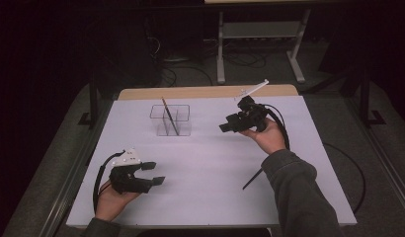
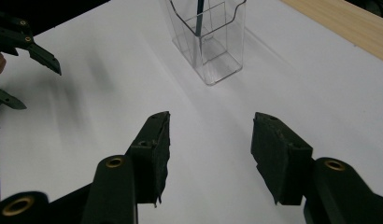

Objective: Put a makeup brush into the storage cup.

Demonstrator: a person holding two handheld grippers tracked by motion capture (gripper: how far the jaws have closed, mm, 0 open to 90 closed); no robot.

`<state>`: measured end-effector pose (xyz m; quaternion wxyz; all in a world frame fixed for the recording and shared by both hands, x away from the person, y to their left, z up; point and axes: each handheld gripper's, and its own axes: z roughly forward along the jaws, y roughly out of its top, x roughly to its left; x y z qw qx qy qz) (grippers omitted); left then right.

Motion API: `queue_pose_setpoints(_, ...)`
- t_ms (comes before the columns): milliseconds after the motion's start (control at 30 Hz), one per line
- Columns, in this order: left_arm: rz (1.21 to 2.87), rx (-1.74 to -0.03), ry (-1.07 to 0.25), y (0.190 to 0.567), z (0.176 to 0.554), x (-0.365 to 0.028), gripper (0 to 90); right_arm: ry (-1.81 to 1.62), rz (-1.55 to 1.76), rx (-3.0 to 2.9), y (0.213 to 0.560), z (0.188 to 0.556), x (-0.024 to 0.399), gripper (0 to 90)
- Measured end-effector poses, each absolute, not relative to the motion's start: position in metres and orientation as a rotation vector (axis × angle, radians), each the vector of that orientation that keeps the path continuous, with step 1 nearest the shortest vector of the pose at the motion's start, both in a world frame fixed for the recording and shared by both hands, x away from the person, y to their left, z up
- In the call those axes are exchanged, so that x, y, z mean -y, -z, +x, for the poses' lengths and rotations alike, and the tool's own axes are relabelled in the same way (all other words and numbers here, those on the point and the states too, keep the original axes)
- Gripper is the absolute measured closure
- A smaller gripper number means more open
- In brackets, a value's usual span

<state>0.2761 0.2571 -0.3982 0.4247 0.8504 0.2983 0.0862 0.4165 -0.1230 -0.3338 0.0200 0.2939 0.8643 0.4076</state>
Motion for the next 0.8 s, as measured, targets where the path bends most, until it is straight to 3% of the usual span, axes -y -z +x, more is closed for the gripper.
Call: queue_pose_setpoints(800, 2.129, -0.743, -0.216, 0.398, 0.276, -0.257, 34.8, -1.268, 0.951, -2.666, 0.343, 0.402, 0.146, 42.9)
